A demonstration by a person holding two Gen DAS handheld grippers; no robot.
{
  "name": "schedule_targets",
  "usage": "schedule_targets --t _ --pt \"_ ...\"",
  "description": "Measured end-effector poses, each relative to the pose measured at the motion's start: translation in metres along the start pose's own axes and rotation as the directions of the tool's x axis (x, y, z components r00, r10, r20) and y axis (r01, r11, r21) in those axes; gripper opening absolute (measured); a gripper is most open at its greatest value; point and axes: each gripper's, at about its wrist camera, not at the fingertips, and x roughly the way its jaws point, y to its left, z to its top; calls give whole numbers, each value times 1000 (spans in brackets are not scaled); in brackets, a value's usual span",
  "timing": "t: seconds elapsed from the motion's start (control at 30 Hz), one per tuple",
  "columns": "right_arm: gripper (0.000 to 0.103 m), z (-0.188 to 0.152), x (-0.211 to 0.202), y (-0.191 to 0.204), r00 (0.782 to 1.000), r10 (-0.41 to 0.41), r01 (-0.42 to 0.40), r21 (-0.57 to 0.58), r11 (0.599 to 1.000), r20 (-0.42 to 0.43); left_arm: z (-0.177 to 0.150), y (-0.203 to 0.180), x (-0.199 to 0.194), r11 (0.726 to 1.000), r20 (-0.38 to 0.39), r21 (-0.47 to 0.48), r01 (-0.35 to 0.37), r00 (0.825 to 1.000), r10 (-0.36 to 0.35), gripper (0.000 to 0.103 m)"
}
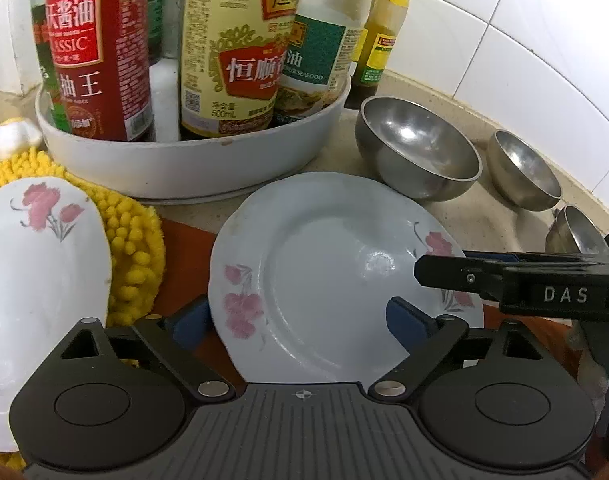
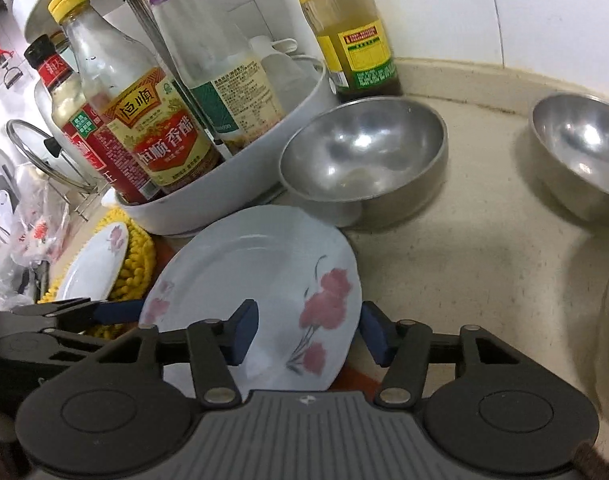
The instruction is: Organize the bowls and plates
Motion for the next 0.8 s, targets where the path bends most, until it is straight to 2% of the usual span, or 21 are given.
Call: schedule_targets --t 0.2,0.27,0.37,0.43,0.53,0.7,0.8 --pt "52 -10 -8 5 1000 -11 11 -2 1000 -29 -12 0 -12 1000 -28 5 20 999 -20 93" --pt "52 -14 -13 6 999 -5 4 -12 1000 -39 -18 0 -14 999 -21 39 28 999 -27 93" --pt "51 -15 -16 -2 1000 -10 11 22 1000 -25 -19 1 -13 998 0 66 4 1000 -4 93" --pt "50 -14 -17 -5 1000 -21 22 42 999 -22 -18 0 -10 997 12 77 -31 999 30 95" --pt "51 -18 -18 -2 1000 -19 19 15 1000 -10 -23 -5 -7 992 33 111 -57 998 54 102" --pt "53 -25 -16 9 999 -33 33 -24 999 17 -19 -16 -4 992 19 119 -40 999 38 101" --pt "53 -21 -14 13 999 -46 46 -20 999 6 -16 -16 -4 995 11 84 -51 999 51 99"
